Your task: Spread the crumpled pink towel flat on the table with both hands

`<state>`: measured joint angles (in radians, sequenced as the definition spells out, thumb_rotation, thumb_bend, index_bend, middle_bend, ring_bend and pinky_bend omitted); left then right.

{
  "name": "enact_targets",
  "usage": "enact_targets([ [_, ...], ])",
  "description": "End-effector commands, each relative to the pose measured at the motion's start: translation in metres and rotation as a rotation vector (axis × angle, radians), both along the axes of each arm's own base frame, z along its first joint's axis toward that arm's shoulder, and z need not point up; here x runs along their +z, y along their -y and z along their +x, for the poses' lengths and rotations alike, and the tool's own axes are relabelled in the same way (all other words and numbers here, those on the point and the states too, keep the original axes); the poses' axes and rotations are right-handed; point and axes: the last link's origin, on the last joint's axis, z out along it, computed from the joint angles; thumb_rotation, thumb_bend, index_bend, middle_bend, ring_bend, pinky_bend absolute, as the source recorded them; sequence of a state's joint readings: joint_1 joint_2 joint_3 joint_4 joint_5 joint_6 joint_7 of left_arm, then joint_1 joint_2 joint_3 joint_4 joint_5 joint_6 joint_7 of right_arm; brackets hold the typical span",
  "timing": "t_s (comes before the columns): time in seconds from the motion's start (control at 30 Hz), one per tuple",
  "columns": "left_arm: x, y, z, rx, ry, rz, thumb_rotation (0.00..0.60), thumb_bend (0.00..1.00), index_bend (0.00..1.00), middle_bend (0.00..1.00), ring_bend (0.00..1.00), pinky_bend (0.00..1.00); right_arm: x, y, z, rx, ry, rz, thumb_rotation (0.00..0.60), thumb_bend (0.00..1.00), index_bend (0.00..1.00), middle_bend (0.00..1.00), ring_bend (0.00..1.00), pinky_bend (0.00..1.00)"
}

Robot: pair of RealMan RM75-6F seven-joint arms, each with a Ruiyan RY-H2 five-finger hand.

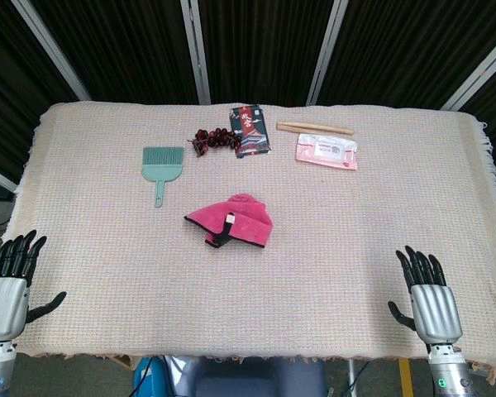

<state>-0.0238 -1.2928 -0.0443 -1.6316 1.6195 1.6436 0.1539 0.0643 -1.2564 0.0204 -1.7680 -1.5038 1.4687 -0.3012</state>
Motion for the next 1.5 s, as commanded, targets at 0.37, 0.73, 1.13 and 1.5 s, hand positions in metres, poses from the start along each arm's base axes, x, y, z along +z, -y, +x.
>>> enact_targets([
  [0.37, -0.002, -0.001, 0.000, 0.003, 0.000, -0.005, 0.600, 0.04, 0.02, 0.00, 0.00, 0.00, 0.002, -0.001, 0.001, 0.001, 0.007, -0.002, 0.600, 0.26, 0.00, 0.00, 0.00, 0.00],
  [0.73, -0.006, -0.014, 0.007, -0.008, -0.005, -0.011, 0.600, 0.04, 0.05, 0.00, 0.00, 0.00, 0.003, 0.000, -0.001, -0.012, 0.015, -0.005, 0.600, 0.26, 0.00, 0.00, 0.00, 0.00],
  [1.13, -0.027, -0.111, 0.067, -0.110, -0.034, -0.062, 0.600, 0.22, 0.15, 0.04, 0.00, 0.00, 0.002, 0.002, 0.001, -0.010, 0.026, -0.002, 0.600, 0.26, 0.00, 0.00, 0.00, 0.00],
  [1.5, -0.105, -0.177, 0.093, -0.059, -0.039, -0.168, 0.600, 0.23, 0.23, 0.08, 0.00, 0.00, -0.003, 0.005, -0.001, -0.025, 0.039, 0.021, 0.600, 0.26, 0.00, 0.00, 0.00, 0.00],
])
